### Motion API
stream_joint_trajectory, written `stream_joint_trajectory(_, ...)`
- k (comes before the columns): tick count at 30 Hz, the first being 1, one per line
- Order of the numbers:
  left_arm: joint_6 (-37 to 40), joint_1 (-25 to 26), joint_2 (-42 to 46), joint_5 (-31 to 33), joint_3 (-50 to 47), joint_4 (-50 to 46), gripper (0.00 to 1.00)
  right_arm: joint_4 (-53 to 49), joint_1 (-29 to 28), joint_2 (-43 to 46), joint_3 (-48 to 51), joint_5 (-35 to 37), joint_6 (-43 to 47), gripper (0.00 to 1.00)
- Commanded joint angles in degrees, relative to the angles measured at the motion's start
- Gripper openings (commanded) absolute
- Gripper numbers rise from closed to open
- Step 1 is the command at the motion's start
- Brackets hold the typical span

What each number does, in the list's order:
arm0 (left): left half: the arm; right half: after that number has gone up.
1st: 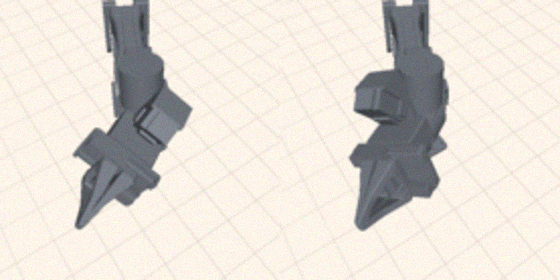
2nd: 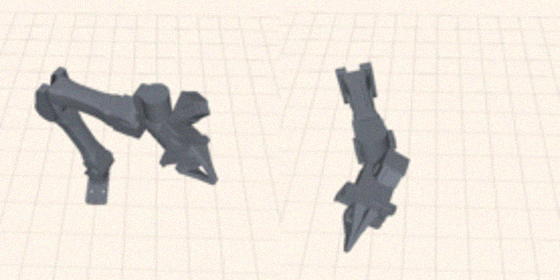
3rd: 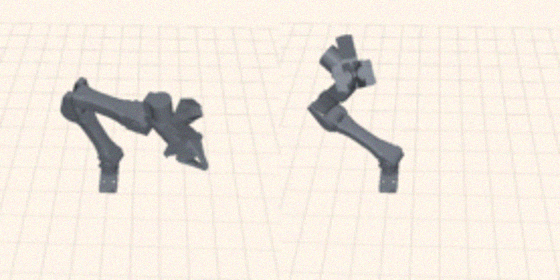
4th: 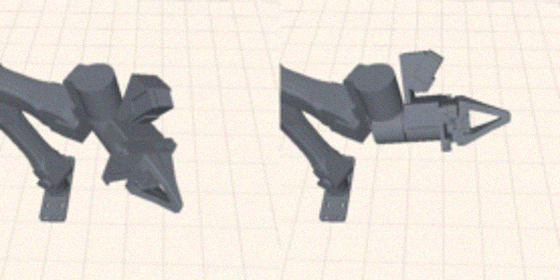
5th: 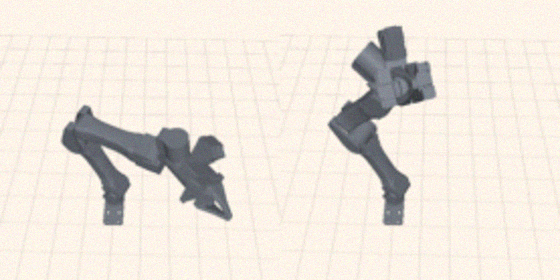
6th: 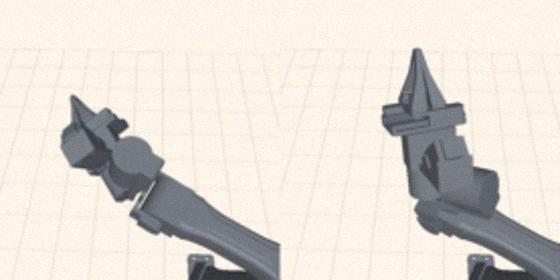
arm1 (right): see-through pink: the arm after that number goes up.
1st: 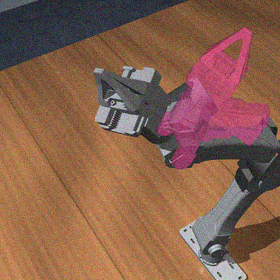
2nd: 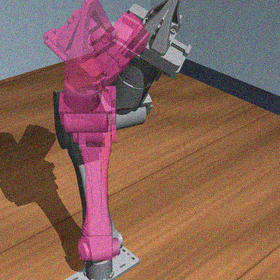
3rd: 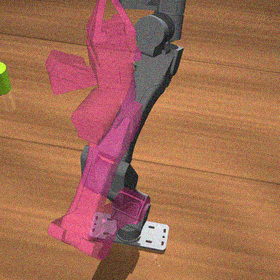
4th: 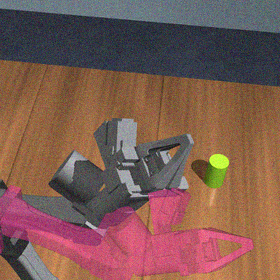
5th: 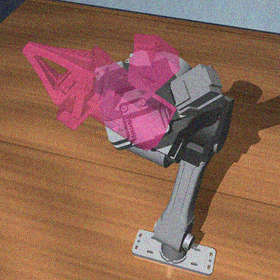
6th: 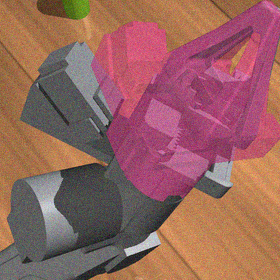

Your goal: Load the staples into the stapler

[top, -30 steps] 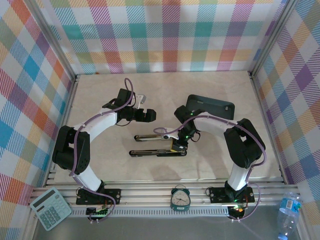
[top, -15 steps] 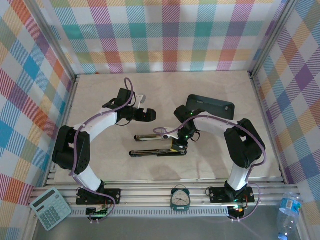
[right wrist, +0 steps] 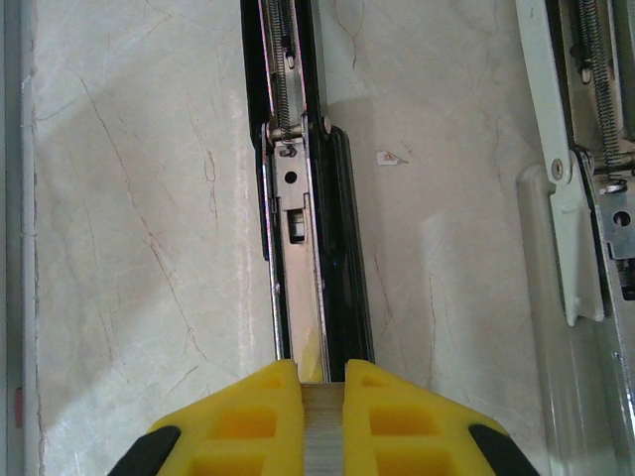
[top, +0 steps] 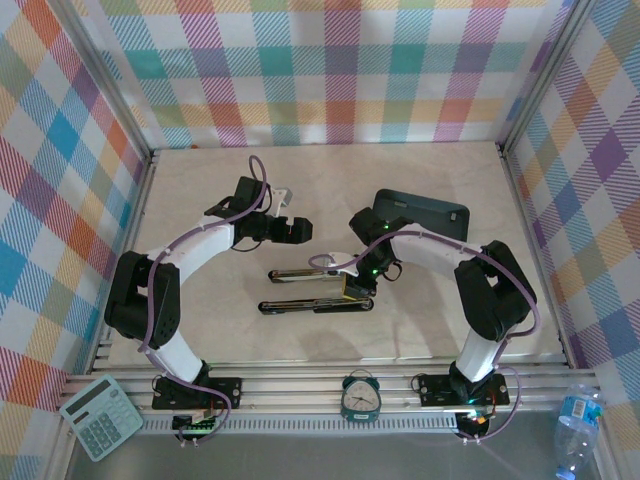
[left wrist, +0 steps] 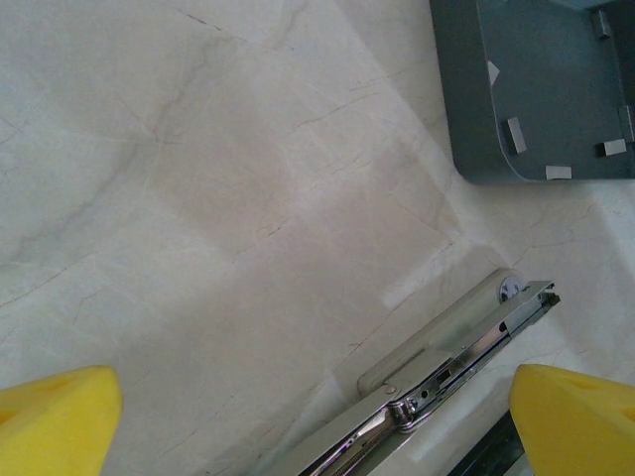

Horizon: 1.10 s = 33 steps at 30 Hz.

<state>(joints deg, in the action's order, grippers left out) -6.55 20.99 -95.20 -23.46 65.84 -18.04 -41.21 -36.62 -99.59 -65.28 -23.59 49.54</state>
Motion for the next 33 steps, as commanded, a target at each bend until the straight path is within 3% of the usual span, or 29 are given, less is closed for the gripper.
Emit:
stream_joint_trajectory(1,0.88,0.54,-0.35,-0.27,1.66,-1.11,1.0,-0.55,-0.29,-1.05,-0.03,-0.1,1.52,0.1)
stream_joint_trajectory(33,1.0,0.63,-0.6,-0.27,1.74,-1.33,1.0,-2.85,-0.29,-2.45,-0.38,-2.39,2.14,0.1)
